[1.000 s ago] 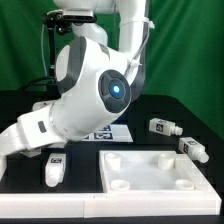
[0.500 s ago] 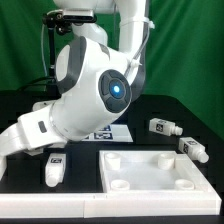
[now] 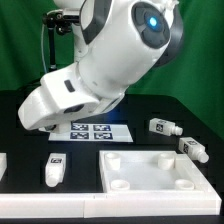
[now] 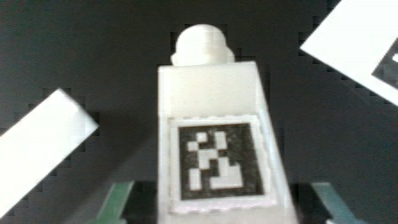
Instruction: Assemble one leg
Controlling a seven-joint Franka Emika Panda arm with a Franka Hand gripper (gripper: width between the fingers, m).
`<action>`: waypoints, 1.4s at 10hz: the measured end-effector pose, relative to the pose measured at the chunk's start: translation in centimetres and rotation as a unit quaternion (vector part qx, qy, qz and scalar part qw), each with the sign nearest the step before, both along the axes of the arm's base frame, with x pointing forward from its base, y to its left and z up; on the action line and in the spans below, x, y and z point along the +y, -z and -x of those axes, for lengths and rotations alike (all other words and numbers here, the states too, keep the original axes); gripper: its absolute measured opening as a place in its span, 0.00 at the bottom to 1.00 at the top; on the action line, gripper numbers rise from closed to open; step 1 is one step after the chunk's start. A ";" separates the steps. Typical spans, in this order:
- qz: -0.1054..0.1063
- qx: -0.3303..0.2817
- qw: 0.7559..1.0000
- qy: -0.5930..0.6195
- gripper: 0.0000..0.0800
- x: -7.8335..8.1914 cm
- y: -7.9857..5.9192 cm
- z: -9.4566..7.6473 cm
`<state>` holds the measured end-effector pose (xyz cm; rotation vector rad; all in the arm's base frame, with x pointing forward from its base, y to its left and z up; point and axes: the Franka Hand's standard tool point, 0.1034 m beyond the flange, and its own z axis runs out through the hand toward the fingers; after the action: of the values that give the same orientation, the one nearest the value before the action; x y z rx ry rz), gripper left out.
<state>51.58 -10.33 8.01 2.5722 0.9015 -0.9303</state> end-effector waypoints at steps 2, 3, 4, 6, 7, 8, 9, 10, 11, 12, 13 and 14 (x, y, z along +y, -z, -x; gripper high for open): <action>-0.032 -0.048 0.998 -0.005 0.36 -0.4 -0.1 -0.4; -0.049 -0.076 0.996 -0.008 0.36 -0.5 -0.2 -0.8; -0.064 -0.105 0.992 -0.002 0.36 -0.2 -0.8 -1.2; -0.101 -0.179 0.978 0.032 0.36 4.9 -4.5 -5.5; -0.113 -0.212 0.970 0.031 0.36 6.4 -5.5 -7.6; -0.115 -0.228 0.966 0.034 0.36 7.1 -6.2 -8.6; -0.117 -0.242 0.963 0.034 0.36 6.5 -6.3 -8.9; -0.127 -0.268 0.955 0.024 0.36 6.1 -6.2 -9.3; -0.143 -0.303 0.942 0.015 0.36 5.7 -6.3 -9.5; -0.151 -0.324 0.934 0.006 0.36 5.4 -6.3 -9.6; -0.163 -0.352 0.922 0.019 0.36 5.5 -6.1 -9.7; -0.187 -0.355 0.914 0.062 0.36 7.5 -5.5 -9.5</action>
Offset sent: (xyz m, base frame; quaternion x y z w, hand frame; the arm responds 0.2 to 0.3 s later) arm 0.0000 0.0000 0.0000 0.0000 0.1938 0.0000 0.9810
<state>61.04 -2.81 13.52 2.9538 0.7412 0.2197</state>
